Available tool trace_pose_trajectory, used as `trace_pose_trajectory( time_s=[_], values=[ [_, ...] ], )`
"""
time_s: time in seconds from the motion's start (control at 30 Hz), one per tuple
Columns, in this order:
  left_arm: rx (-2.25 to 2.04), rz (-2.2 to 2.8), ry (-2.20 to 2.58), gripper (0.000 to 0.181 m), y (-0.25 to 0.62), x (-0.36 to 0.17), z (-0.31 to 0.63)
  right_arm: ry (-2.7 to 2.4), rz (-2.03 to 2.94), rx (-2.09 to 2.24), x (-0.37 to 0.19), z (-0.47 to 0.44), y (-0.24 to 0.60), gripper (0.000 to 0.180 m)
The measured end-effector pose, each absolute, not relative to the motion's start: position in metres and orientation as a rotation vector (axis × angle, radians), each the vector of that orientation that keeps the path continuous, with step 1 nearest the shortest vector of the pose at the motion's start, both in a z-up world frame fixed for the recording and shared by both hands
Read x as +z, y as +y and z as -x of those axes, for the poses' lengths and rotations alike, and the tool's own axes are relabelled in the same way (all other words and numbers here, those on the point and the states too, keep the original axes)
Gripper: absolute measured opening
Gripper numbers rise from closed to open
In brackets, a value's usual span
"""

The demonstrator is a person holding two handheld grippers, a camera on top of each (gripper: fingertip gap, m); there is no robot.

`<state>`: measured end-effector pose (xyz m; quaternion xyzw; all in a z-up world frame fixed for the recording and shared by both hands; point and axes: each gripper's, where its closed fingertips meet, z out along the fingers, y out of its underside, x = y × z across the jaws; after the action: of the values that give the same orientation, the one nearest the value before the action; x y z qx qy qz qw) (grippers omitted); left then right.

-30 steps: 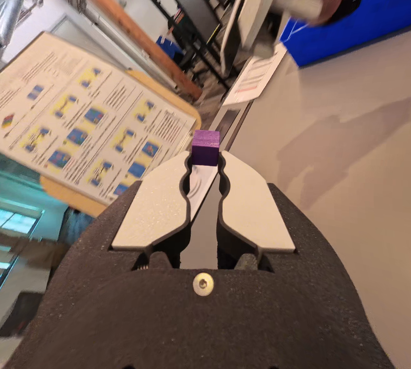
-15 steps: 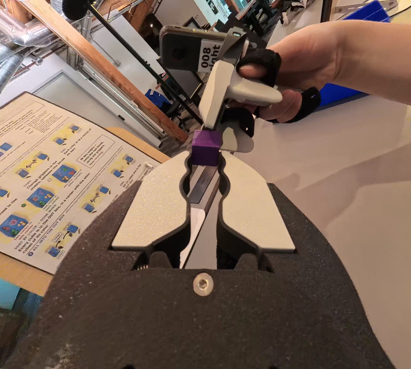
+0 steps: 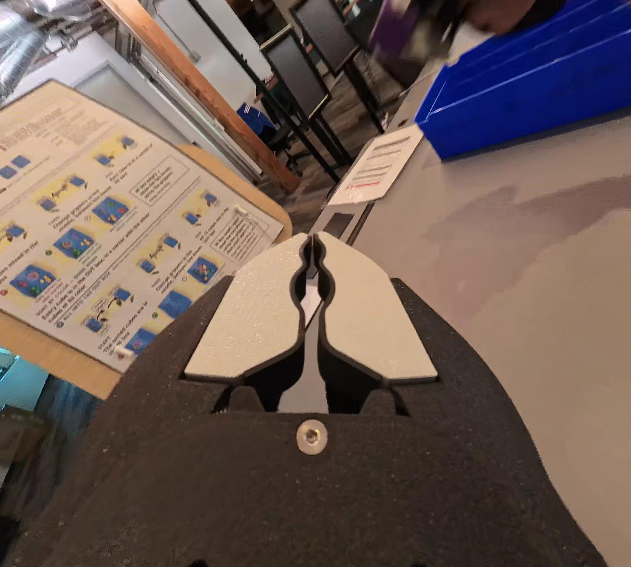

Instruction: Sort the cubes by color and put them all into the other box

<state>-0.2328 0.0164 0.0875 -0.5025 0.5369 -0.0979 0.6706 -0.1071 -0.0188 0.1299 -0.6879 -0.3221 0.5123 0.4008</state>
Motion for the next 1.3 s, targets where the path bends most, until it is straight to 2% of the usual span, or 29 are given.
trace_pose_trajectory(
  time_s=[0.07, 0.17, 0.27, 0.4, 0.5, 0.83, 0.87, 0.93, 1.03, 1.3],
  values=[
    [-0.175, 1.19, 1.195, 0.0, 0.03, 0.081, 0.24, -0.609, 1.802, 0.946, 0.128, 0.026, -0.022, 0.022],
    [-0.179, 1.247, 1.165, 0.005, 0.042, 0.076, 0.244, -0.16, 1.975, 0.358, 0.085, -0.124, -0.04, 0.022],
    [-0.209, 1.275, 1.146, 0.008, 0.048, 0.074, 0.246, 0.15, 2.06, 0.26, 0.031, -0.212, -0.069, 0.022],
    [-0.234, 1.313, 1.128, 0.015, 0.053, 0.07, 0.25, 0.192, 2.001, 0.127, 0.002, -0.257, -0.057, 0.022],
    [-0.252, 1.328, 1.116, 0.02, 0.055, 0.068, 0.252, 0.161, 2.16, 0.058, -0.026, -0.257, -0.047, 0.022],
    [-0.304, 1.381, 1.102, 0.061, 0.06, 0.06, 0.251, 0.25, 2.368, 0.139, -0.088, -0.265, -0.049, 0.023],
    [-0.3, 1.387, 1.111, 0.064, 0.06, 0.058, 0.25, 0.265, 2.363, 0.151, -0.087, -0.265, -0.05, 0.025],
    [-0.285, 1.391, 1.106, 0.067, 0.062, 0.057, 0.251, 0.293, 2.322, 0.161, -0.08, -0.266, -0.047, 0.043],
    [-0.294, 1.382, 1.094, 0.068, 0.061, 0.061, 0.251, 0.305, 2.194, 0.136, -0.05, -0.269, -0.043, 0.05],
    [-0.258, 1.347, 0.988, 0.059, 0.06, 0.092, 0.272, 0.216, 1.626, 0.204, 0.083, -0.247, -0.059, 0.046]
  ],
)
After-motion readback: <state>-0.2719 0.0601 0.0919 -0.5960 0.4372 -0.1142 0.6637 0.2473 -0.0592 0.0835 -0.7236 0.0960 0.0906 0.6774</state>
